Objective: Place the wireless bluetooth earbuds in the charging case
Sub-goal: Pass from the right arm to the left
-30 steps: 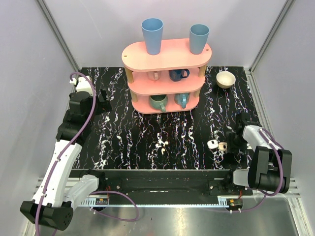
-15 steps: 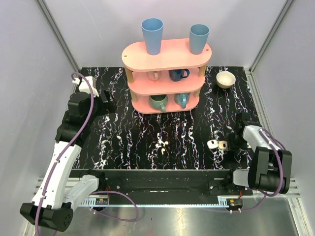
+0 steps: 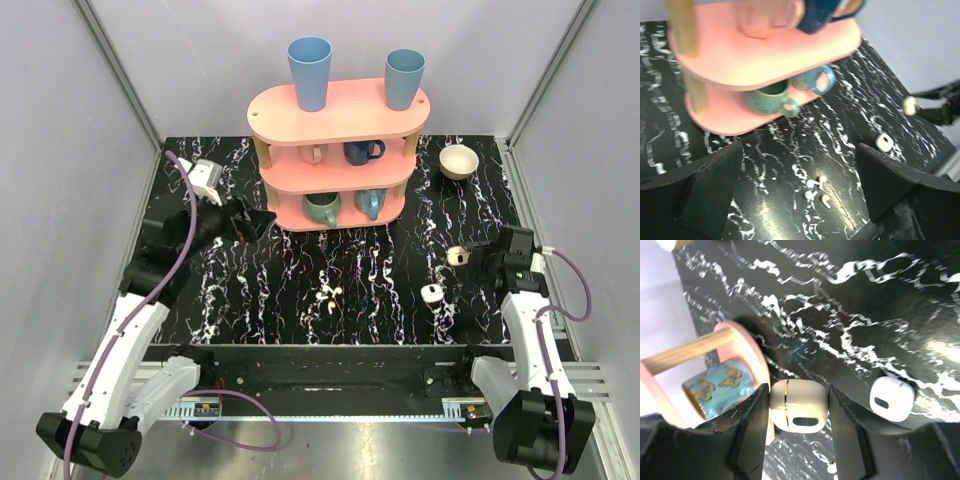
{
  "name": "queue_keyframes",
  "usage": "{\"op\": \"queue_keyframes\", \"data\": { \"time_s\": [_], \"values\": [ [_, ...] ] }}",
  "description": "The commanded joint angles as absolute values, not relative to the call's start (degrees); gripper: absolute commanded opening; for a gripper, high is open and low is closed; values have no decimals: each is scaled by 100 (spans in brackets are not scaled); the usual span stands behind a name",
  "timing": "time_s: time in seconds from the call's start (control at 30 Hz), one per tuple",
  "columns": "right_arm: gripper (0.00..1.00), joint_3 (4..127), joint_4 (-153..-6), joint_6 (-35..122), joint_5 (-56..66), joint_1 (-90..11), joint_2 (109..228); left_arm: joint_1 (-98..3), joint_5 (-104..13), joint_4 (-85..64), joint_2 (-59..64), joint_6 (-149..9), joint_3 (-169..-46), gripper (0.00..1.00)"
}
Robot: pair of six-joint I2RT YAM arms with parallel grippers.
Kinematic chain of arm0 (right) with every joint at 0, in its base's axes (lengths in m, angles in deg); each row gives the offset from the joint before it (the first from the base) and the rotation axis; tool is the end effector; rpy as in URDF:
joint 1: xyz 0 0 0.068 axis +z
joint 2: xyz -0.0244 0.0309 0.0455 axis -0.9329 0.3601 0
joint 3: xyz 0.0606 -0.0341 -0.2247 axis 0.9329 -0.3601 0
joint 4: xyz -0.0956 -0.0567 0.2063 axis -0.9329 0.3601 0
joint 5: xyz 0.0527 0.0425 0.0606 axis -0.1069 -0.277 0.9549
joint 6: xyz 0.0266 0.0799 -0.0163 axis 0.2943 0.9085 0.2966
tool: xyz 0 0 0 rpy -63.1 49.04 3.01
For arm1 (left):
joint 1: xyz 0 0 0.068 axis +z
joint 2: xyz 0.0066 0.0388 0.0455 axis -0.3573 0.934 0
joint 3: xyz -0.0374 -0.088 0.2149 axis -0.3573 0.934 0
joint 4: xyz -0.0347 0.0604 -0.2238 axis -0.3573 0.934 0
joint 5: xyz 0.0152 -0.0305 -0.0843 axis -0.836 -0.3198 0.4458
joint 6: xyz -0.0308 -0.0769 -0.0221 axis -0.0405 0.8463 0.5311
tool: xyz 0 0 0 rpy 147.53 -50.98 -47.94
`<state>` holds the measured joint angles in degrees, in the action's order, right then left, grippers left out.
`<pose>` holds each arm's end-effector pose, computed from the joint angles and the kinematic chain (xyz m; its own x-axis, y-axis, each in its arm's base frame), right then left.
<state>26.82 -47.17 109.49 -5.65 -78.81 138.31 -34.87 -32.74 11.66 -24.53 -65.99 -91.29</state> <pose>0.2001 -0.0386 0.1842 -0.0210 0.9718 -0.2349 0.7487 0.1710 0.6405 0.2050 -0.0786 0.3384 -0.3522 -0.1743 -0.9195 0.4853 0.8061 -0.3387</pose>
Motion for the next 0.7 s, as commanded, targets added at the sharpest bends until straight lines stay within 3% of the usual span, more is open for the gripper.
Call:
{"op": "queue_keyframes", "data": {
  "time_s": [0.0, 0.37, 0.67],
  "values": [
    [0, 2632, -5570, 10870, 489, -7891, 13737, -4191, -2960, -173, -2564, -6138, -8769, 99],
    [0, 2343, -5931, 12881, 1087, -7690, 13016, -6152, -4199, -2710, -2249, -6225, -7855, 99],
    [0, 2676, -6327, 13453, 1114, -7039, 13059, -7383, -5051, -4504, -817, -6621, -7907, 99]
  ]
}}
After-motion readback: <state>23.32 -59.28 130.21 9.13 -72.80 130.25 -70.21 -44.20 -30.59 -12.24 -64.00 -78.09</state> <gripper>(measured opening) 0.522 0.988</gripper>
